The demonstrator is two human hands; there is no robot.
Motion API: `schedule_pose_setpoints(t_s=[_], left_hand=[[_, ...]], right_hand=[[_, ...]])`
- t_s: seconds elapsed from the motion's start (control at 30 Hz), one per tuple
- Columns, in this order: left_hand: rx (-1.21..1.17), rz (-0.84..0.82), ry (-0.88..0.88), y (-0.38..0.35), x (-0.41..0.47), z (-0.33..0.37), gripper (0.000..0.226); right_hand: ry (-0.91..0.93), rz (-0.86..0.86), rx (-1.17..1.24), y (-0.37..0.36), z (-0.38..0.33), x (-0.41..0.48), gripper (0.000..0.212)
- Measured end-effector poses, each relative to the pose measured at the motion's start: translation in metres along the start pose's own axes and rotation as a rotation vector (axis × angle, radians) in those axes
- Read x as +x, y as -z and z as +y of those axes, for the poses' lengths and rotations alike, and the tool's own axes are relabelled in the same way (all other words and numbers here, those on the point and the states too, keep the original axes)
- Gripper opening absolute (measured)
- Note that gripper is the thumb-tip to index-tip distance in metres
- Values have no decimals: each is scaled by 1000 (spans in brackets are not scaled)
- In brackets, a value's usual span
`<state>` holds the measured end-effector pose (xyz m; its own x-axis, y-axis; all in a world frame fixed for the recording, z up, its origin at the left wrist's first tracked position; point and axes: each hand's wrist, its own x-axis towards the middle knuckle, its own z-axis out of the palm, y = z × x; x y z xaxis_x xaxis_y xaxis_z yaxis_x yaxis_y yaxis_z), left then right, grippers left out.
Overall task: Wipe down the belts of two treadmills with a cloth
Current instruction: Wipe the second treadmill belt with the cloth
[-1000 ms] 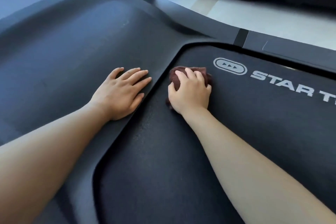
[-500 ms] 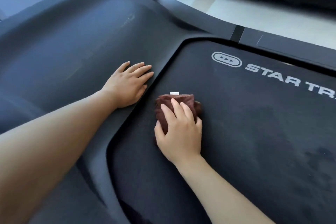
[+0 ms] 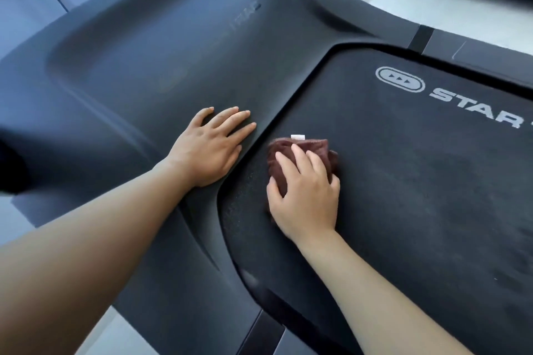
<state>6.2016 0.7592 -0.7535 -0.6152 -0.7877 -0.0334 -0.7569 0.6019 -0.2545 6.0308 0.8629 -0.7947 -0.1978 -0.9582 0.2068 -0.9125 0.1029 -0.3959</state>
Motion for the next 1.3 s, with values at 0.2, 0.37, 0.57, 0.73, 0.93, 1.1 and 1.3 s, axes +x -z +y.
schedule_pose_setpoints(t_s=[0.2, 0.37, 0.57, 0.73, 0.93, 1.1, 1.3], left_hand=[[3, 28, -12, -3, 2, -2, 56], [7, 59, -15, -4, 2, -2, 54], [1, 29, -38, -3, 2, -5, 50], [7, 10, -85, 0, 1, -10, 49], [-6, 19, -36, 12, -26, -24, 47], [-84, 43, 51, 16, -55, -28, 44], [-181, 96, 34, 24, -53, 2, 43]], right_hand=[[-32, -21, 11, -6, -4, 37, 46], [-77, -39, -16, -17, 1, 80, 47], [14, -67, 1, 2, 1, 8, 48], [98, 7, 16, 17, 4, -58, 46], [30, -47, 44, 8, -17, -45, 46], [42, -89, 37, -10, -47, -25, 47], [121, 2, 56, 6, -21, -62, 44]])
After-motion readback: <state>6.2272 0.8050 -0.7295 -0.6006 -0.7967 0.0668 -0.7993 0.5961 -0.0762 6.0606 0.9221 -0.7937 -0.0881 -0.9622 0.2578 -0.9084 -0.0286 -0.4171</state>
